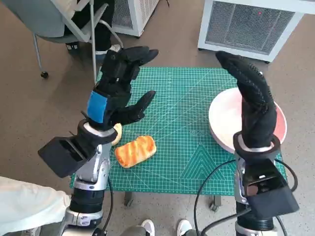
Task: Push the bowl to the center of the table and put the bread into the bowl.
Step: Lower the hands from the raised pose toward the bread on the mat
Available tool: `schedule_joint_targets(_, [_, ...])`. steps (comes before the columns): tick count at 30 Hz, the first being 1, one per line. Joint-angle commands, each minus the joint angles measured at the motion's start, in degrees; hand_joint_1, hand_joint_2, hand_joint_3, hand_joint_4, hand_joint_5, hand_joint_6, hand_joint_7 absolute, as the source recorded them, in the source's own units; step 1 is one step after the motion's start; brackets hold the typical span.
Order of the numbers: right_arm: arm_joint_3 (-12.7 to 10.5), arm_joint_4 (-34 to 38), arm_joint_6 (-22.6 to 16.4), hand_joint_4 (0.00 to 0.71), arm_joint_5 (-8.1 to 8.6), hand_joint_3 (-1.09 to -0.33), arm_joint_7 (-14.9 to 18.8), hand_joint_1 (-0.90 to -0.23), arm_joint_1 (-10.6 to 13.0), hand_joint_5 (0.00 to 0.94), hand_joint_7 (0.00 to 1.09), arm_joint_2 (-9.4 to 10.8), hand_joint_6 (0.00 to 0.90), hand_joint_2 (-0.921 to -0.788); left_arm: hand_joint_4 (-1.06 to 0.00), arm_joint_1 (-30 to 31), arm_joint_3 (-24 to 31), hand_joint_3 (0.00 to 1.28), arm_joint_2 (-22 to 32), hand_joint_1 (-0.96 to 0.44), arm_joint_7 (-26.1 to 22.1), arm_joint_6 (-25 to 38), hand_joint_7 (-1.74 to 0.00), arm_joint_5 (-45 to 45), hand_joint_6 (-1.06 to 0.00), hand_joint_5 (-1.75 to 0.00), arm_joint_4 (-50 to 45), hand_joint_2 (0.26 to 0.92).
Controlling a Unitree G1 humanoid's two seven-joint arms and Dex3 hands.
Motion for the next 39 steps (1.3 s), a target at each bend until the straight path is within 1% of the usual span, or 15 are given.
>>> schedule_joint_targets(1, [-1.2,0.5,-0.3,0.421,1.33,-0.535,0.3,-0.357,2.4,0.001,0.81,-1.0,0.063,-0.921,0.0,0.9,0.0,0.58,0.0,-0.27,0.3,-0.5,-1.0,0.3,0.0,-0.81,-1.0,0.793])
schedule_joint_targets(2, [-1.5,0.5,-0.5,0.418,1.53,-0.535,0.4,-0.36,2.6,0.0,0.81,-1.3,0.061,-0.921,0.0,1.0,0.0,0.58,0.0,-0.27,0.3,-0.4,-1.0,0.3,0.0,-0.81,-1.1,0.793])
schedule_joint_targets(5, [-3.8,2.7,-2.1,0.411,3.04,-0.526,0.7,-0.374,3.3,0.0,0.81,-3.0,0.06,-0.921,0.0,1.1,0.1,0.58,0.2,-0.27,0.1,-0.4,-1.0,0.1,0.0,-0.81,-1.0,0.792])
schedule_joint_targets(8, [-6.0,5.3,-3.8,0.411,4.17,-0.512,0.6,-0.386,3.7,0.001,0.76,-4.4,0.089,-0.921,0.0,1.2,0.1,0.58,0.2,-0.27,0.1,-0.3,-1.0,0.0,0.0,-0.81,-1.1,0.791])
schedule_joint_targets(10, [-7.9,8.3,-5.2,0.415,4.24,-0.505,-0.4,-0.389,3.6,0.003,0.72,-5.3,0.113,-0.921,0.0,1.2,0.2,0.58,0.2,-0.27,0.0,-0.3,-1.0,-0.1,0.0,-0.81,-1.0,0.791])
schedule_joint_targets(16, [-13.2,16.4,-7.8,0.423,2.59,-0.505,-5.2,-0.385,3.1,0.005,0.66,-7.0,0.152,-0.921,0.0,1.4,0.5,0.59,0.4,-0.25,-0.2,-0.1,-1.0,-0.6,0.0,-0.82,-0.9,0.789])
schedule_joint_targets(18, [-14.8,19.1,-8.4,0.422,1.76,-0.509,-7.2,-0.386,2.8,0.004,0.66,-7.6,0.158,-0.921,0.0,1.5,0.6,0.59,0.4,-0.25,-0.3,-0.1,-1.0,-0.7,0.0,-0.82,-0.9,0.788])
schedule_joint_targets(19, [-15.5,20.6,-8.7,0.422,1.04,-0.511,-8.6,-0.389,2.7,0.004,0.65,-8.0,0.16,-0.921,0.0,1.5,0.7,0.59,0.4,-0.25,-0.3,0.0,-1.0,-0.8,0.0,-0.82,-1.0,0.787])
schedule_joint_targets(23, [-18.0,26.0,-8.7,0.429,-1.47,-0.52,-13.7,-0.395,2.2,0.007,0.65,-9.8,0.176,-0.921,0.0,1.8,0.7,0.6,0.3,-0.24,-0.2,0.2,-1.0,-1.0,0.0,-0.82,-1.4,0.784])
schedule_joint_targets(24, [-18.3,27.1,-8.8,0.429,-1.88,-0.522,-14.6,-0.393,2.1,0.007,0.65,-10.2,0.179,-0.921,0.0,1.9,0.7,0.61,0.3,-0.24,-0.2,0.2,-1.0,-1.0,0.0,-0.82,-1.4,0.783])
schedule_joint_targets(26, [-18.9,30.1,-9.2,0.429,-2.16,-0.525,-16.2,-0.39,1.8,0.006,0.65,-11.2,0.181,-0.921,0.0,2.0,0.7,0.61,0.4,-0.24,-0.2,0.3,-1.0,-1.1,0.0,-0.82,-1.5,0.781])
schedule_joint_targets(30, [-20.0,36.8,-9.4,0.419,-1.81,-0.529,-18.4,-0.378,1.0,0.002,0.65,-13.4,0.184,-0.921,0.0,2.2,0.9,0.62,0.5,-0.24,-0.2,0.5,-1.0,-1.2,0.0,-0.82,-1.6,0.78])
schedule_joint_targets(32, [-20.3,40.0,-9.4,0.407,-1.15,-0.531,-18.8,-0.368,0.4,0.001,0.63,-14.2,0.193,-0.921,0.0,2.2,1.0,0.62,0.6,-0.24,-0.2,0.6,-1.0,-1.3,0.0,-0.82,-1.5,0.779])
schedule_joint_targets(36, [-20.9,46.7,-9.5,0.393,1.19,-0.535,-18.2,-0.366,-0.7,0.001,0.58,-15.3,0.209,-0.921,0.0,2.4,1.1,0.62,0.8,-0.24,0.0,0.9,-1.01,-1.3,0.0,-0.83,-2.0,0.778])
schedule_joint_targets(39, [-21.4,51.6,-9.5,0.387,3.55,-0.537,-16.1,-0.363,-1.8,0.003,0.55,-15.6,0.223,-0.921,0.0,2.6,1.1,0.63,0.8,-0.24,0.2,1.3,-1.01,-1.2,0.0,-0.83,-2.5,0.778])
